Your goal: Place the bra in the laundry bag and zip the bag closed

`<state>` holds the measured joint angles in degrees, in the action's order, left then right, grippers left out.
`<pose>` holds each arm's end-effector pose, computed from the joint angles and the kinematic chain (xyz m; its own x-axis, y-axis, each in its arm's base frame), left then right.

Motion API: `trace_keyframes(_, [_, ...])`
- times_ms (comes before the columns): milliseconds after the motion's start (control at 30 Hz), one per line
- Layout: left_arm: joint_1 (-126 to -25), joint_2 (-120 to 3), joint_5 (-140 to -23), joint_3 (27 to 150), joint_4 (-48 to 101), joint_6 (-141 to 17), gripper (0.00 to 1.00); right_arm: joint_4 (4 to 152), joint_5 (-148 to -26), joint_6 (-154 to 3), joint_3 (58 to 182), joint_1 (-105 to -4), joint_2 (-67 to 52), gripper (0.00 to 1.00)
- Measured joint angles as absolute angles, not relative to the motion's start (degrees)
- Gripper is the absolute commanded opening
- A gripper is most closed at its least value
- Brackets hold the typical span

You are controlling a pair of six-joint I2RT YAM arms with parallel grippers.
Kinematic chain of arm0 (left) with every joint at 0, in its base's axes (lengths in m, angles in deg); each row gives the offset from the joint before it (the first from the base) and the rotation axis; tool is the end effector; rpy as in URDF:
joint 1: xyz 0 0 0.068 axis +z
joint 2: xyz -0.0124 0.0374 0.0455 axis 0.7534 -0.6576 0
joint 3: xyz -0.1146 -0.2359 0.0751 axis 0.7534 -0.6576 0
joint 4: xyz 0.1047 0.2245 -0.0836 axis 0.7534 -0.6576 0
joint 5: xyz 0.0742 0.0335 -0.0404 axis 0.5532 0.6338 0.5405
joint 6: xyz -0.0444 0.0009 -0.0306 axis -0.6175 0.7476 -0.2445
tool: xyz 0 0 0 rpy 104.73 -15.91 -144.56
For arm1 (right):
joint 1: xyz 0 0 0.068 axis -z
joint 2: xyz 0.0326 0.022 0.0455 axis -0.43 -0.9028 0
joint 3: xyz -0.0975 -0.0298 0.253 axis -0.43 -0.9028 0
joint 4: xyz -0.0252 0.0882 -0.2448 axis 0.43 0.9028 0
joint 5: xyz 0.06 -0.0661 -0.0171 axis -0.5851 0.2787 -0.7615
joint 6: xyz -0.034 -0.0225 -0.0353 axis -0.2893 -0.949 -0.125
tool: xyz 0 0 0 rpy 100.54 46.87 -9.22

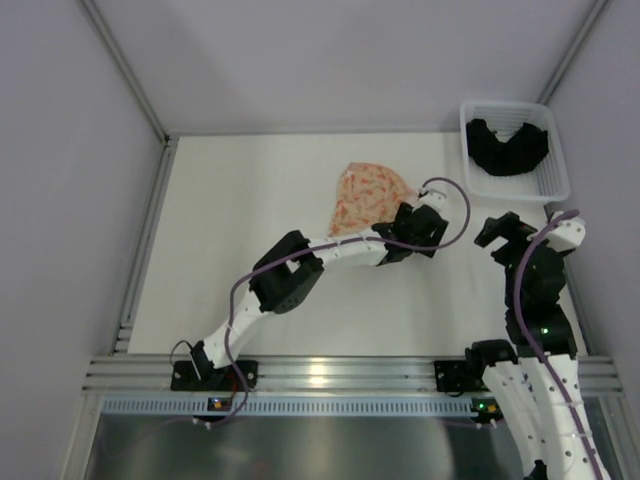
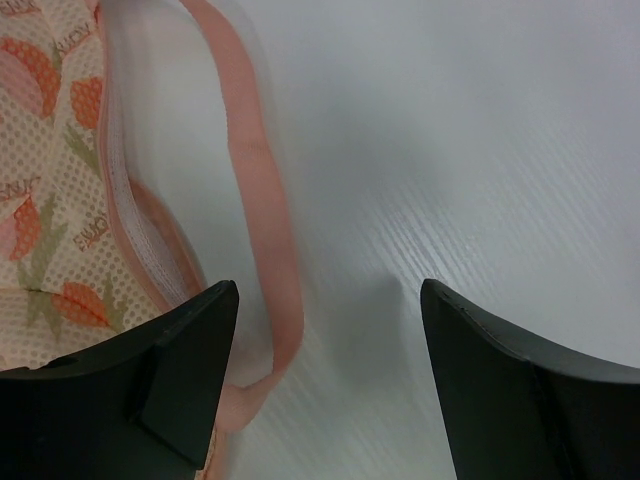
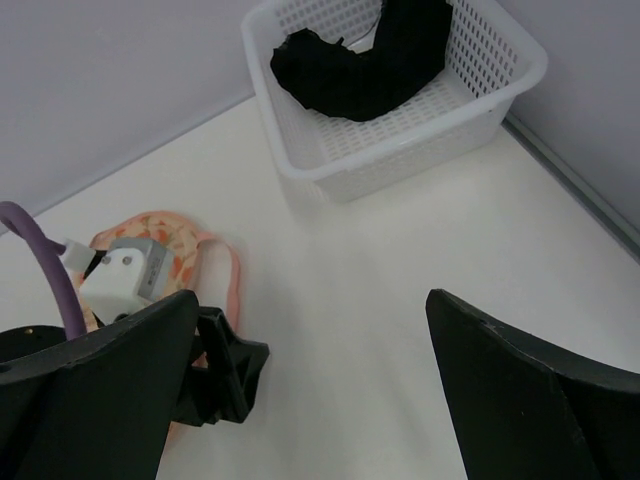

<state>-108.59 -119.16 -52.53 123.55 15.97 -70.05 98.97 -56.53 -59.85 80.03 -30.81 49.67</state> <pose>0.2824 -0.4585 0.1682 -0.5105 0.2466 -0.8238 0.5251 0.8480 -0.0715 0.1117 -0.0032 0.3116 -0.0438 0.3538 -0.9343 0.3294 0.8880 0.3208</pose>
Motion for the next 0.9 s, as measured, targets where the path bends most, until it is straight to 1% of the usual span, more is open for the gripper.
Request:
trace_keyframes(33, [-108.52,-119.66,-52.42,123.55,16.07,-70.03,0.77,99.1,-56.44,-59.87,80.03,-30.81,49.95,0.99])
trace_keyframes(67, [-108.43,-120.1,-52.39,123.61,16.1,-69.94,0.73,99.23,-56.42,-59.87,80.05,-30.81,50.1,0.99])
trace_keyframes(133, [-108.28,-120.97,-52.26,123.63,16.1,-69.7,0.7,99.43,-56.42,-59.89,80.05,-30.81,50.17,0.99])
trace_keyframes(167, [-108.26,-121.35,-52.09,123.63,16.03,-69.64,0.62,99.51,-56.42,-59.89,80.05,-30.81,50.17,0.99])
trace_keyframes(233, [-108.28,-121.67,-51.32,123.74,16.29,-69.46,0.52,99.65,-56.44,-59.89,80.05,-30.81,50.17,0.99])
trace_keyframes(267, [-108.28,-121.7,-51.24,123.76,16.36,-69.37,0.42,99.67,-56.42,-59.89,80.05,-30.81,50.17,0.99])
trace_keyframes(333, [-108.28,-121.72,-51.13,123.87,16.42,-69.37,0.34,99.76,-56.44,-59.87,80.14,-30.81,50.17,1.0])
trace_keyframes(367, [-108.26,-121.76,-51.1,123.94,16.42,-69.35,0.24,99.86,-56.42,-59.87,80.36,-30.81,50.13,1.0])
trace_keyframes(400, [-108.26,-121.76,-51.04,124.0,16.47,-69.64,0.0,99.86,-56.42,-59.87,80.53,-30.81,50.13,0.99])
trace_keyframes(600, [-108.04,-121.78,-50.75,124.16,16.42,-70.2,0.0,99.89,-56.11,-59.89,80.8,-30.81,50.08,0.99])
trace_keyframes(733, [-107.23,-121.39,-52.81,124.05,16.42,-71.19,0.0,99.82,-56.42,-59.68,80.8,-30.81,49.73,0.99])
trace_keyframes(900, [-105.31,-116.73,-55.76,122.41,16.69,-71.6,0.0,98.99,-60.62,-58.15,80.16,-30.81,47.98,0.99])
